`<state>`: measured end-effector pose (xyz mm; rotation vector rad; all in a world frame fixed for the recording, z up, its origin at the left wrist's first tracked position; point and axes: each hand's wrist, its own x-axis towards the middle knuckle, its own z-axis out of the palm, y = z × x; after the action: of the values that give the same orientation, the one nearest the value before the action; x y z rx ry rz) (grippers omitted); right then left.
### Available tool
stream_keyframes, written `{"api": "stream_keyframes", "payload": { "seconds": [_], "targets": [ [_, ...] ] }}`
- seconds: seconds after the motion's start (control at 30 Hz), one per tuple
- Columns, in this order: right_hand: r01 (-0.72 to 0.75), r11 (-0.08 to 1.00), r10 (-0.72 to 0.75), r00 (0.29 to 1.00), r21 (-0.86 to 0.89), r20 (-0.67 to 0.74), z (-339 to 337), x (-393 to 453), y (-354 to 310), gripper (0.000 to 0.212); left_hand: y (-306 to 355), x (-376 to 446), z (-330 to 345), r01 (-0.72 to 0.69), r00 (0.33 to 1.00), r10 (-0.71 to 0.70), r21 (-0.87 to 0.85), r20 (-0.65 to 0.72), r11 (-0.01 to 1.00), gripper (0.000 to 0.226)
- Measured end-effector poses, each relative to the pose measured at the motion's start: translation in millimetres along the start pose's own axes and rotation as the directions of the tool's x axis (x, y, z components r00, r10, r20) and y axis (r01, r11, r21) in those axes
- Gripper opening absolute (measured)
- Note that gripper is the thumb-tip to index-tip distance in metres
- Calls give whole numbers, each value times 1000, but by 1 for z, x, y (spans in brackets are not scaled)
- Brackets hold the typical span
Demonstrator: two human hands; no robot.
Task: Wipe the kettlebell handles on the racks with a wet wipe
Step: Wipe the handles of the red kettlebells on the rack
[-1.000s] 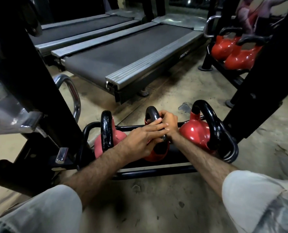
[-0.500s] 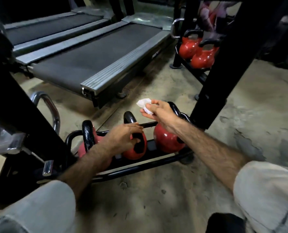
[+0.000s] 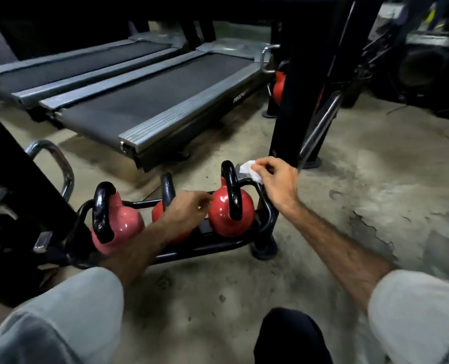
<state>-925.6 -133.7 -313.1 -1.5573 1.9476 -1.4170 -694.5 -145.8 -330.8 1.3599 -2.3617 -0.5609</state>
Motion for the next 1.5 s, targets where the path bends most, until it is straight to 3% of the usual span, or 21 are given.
{"api": "stream_keyframes", "payload": {
  "seconds": [0.2,0.33,0.4,0.53,0.6,0.67,0.93,1.17,1.5],
  "targets": [
    [131,991,-129,969,4,211,20,-30,20,12,42,28,3,52,996,-54,-24,-72,998,39],
    [26,999,-29,990,26,138,27,-33,23,16,49,47,7,13,992,-13,4,-129,1000,41],
    [-89,990,74,989,109,130,32,-31,22,5,48,55,14,-11,991,11,-2,-133,1000,42],
    [-248,945,217,963,212,158,38,-31,26,23,39,69,19,-44,992,44,0,-115,999,32],
    [-250,946,207,956,207,206,39,-33,30,23,37,70,20,-55,993,53,-10,-104,998,30],
    [-219,964,186,961,152,206,42,-41,32,8,31,70,24,-54,995,52,-19,-90,998,32],
    [-212,964,191,971,157,142,59,-67,37,27,24,69,27,-114,992,114,1,-62,993,36],
    [-67,977,70,998,205,-9,59,-96,40,37,21,69,27,-126,989,124,-26,-74,992,37],
    [-148,973,143,989,180,37,67,-84,32,39,24,65,28,-119,990,112,-86,-84,989,38]
  ]
}}
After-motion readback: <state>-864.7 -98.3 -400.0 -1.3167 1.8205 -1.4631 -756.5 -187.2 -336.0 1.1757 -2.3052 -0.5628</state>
